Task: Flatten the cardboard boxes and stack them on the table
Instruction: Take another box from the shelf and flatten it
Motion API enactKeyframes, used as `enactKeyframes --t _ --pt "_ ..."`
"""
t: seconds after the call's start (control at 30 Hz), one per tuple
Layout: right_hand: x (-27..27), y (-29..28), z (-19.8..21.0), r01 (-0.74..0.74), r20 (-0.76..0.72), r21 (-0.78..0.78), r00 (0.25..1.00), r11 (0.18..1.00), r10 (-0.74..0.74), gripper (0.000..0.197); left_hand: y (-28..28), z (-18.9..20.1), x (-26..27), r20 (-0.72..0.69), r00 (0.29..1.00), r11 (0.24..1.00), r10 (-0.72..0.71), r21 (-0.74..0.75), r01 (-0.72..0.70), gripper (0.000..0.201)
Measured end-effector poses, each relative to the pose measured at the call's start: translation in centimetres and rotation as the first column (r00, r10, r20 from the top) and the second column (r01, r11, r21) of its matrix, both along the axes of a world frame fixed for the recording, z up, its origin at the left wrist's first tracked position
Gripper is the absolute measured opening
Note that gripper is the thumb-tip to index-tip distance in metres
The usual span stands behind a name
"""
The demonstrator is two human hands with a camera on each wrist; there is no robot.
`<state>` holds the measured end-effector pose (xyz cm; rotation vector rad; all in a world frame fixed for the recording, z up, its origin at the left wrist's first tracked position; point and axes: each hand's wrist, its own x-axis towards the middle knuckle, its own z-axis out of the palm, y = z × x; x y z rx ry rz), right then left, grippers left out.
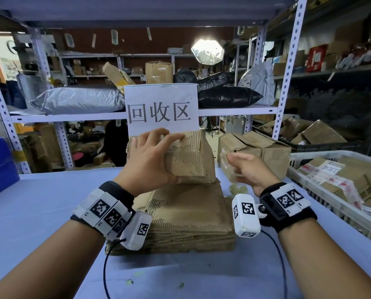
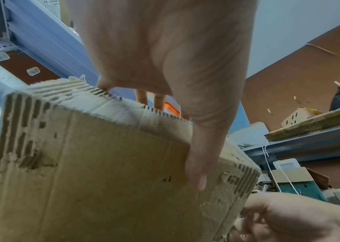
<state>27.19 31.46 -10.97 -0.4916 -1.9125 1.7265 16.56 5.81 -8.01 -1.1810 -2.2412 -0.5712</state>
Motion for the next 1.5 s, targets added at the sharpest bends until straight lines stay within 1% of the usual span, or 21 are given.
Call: enactKeyframes --t 0.07,0.13,0.23,0.33,0.43,0.47,0.53,0.63,0.7,0.77,0.8,0.83,0.87,0.9,0.93,0.97,1.0,1.07,1.2,1.33,1.5 --pt "0.5 1.6 -0.2 0.028 0.075 0.118 0.996 0.993 -0.037 0.016 0.1 0.0 0.1 0.006 1.000 1.000 -0.002 -0.011 0.002 0.107" --pt "0.9 2.8 -0.5 -0.012 0.242 0.249 0.969 0.968 -0.050 0.007 0.1 0.1 0.2 0.017 1.000 1.000 0.000 -0.012 0.000 0.107" --pt "0.7 3.8 -1.4 -0.105 0.494 0.334 0.866 0.937 -0.079 0.008 0.1 0.1 0.2 0.019 1.000 1.000 -0.003 -0.017 0.004 0.107" --pt "0.4 3.9 -2.3 -0.160 0.612 0.428 0.775 0.890 -0.155 0.006 0.2 0.2 0.3 0.006 1.000 1.000 -0.012 -0.019 0.012 0.106" --pt "0.3 3.6 -2.8 -0.235 0.670 0.481 0.719 0.845 -0.182 0.018 0.1 0.2 0.5 0.011 1.000 0.999 -0.018 -0.026 0.019 0.106" --pt "0.3 3.5 -2.8 -0.255 0.684 0.486 0.706 0.836 -0.182 0.017 0.1 0.3 0.4 0.016 1.000 0.999 -0.021 -0.027 0.021 0.107" --pt "0.2 3.3 -2.4 -0.247 0.682 0.492 0.705 0.835 -0.194 0.009 0.1 0.4 0.4 0.020 1.000 0.999 -0.023 -0.034 0.024 0.107" --pt "0.1 3.6 -1.5 -0.196 0.637 0.547 0.728 0.814 -0.252 0.023 0.0 0.4 0.3 0.020 1.000 0.999 -0.019 -0.036 0.020 0.108" --pt "0.5 3.5 -0.3 -0.233 0.613 0.647 0.725 0.726 -0.313 0.008 -0.1 0.5 0.4 0.025 1.000 0.999 -0.015 -0.034 0.016 0.107" --pt "0.9 3.3 0.8 -0.240 0.566 0.733 0.734 0.637 -0.375 0.024 -0.1 0.6 0.4 0.028 1.000 0.999 -0.008 -0.032 0.009 0.107" --pt "1.0 2.9 1.3 -0.247 0.559 0.739 0.745 0.627 -0.365 0.026 -0.1 0.6 0.4 0.029 1.000 0.999 -0.004 -0.032 0.005 0.107" --pt "1.1 2.5 1.4 -0.258 0.561 0.715 0.766 0.650 -0.313 0.025 -0.1 0.7 0.4 0.029 1.000 0.999 0.001 -0.034 0.000 0.107" --pt "1.0 1.8 1.6 -0.293 0.602 0.634 0.768 0.716 -0.219 0.022 -0.1 0.7 0.4 0.030 1.000 0.999 0.006 -0.035 -0.005 0.108" --pt "1.0 0.9 1.6 -0.342 0.647 0.509 0.758 0.790 -0.089 0.026 -0.1 0.7 0.4 0.031 0.999 0.999 0.011 -0.037 -0.009 0.108" --pt "0.9 0.0 1.6 -0.402 0.692 0.388 0.722 0.829 0.026 0.038 -0.1 0.8 0.3 0.032 0.999 0.999 0.014 -0.037 -0.012 0.109" --pt "0.9 -0.9 1.6 -0.463 0.729 0.330 0.679 0.822 0.090 0.050 -0.2 0.8 0.3 0.034 0.999 0.999 0.015 -0.038 -0.014 0.109" --pt "0.8 -1.6 1.6 -0.511 0.752 0.324 0.650 0.796 0.110 0.057 -0.2 0.8 0.2 0.037 0.999 0.999 0.014 -0.038 -0.013 0.109" --pt "0.7 -2.4 1.6 -0.541 0.744 0.353 0.657 0.763 0.121 0.062 -0.4 1.0 0.0 0.041 0.999 0.999 0.014 -0.047 -0.012 0.108" --pt "0.3 -1.9 0.9 -0.524 0.722 0.240 0.659 0.817 0.211 0.075 -0.7 1.5 -0.6 0.056 0.997 0.997 0.047 -0.070 -0.043 0.108" --pt "-0.3 -2.2 -1.5 -0.571 0.767 0.230 0.605 0.788 0.214 0.080 -1.1 1.6 -1.7 0.057 0.997 0.995 0.058 -0.087 -0.053 0.106" --pt "-1.0 -2.7 -2.4 -0.521 0.700 0.267 0.683 0.811 0.209 0.084 -1.0 1.4 -2.2 0.025 0.998 0.991 0.054 -0.123 -0.050 0.108"
